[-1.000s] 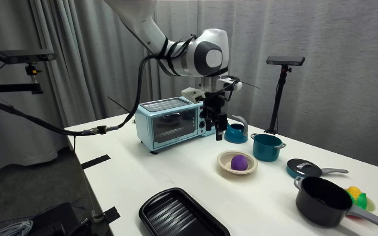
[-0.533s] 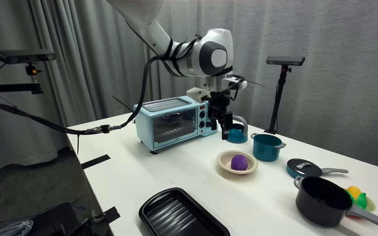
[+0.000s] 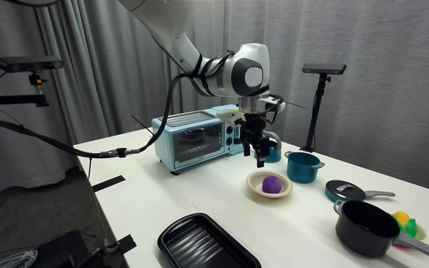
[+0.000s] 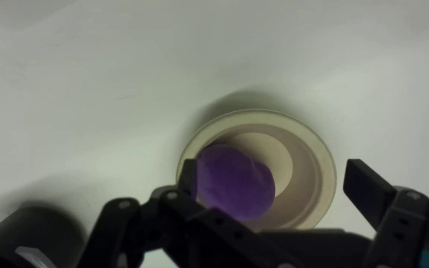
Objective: Take the purple object in the bowl and put it on the table
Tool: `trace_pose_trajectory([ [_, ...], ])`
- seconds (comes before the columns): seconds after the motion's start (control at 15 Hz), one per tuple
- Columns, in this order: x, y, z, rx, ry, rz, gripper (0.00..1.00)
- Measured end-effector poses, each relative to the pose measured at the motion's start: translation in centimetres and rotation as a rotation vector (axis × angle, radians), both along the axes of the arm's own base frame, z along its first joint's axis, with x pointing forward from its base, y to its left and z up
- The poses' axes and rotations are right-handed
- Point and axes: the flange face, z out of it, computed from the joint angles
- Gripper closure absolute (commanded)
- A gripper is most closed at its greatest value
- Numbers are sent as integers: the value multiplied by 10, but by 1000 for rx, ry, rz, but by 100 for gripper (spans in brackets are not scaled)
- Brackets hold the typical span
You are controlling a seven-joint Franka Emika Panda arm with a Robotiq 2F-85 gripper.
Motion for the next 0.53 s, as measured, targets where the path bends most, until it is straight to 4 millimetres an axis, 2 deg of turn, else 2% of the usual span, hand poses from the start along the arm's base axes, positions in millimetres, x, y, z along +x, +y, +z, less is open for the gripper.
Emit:
trace_pose_trajectory([
  [0.53,30,-11,-50,-17,-18,-1,0],
])
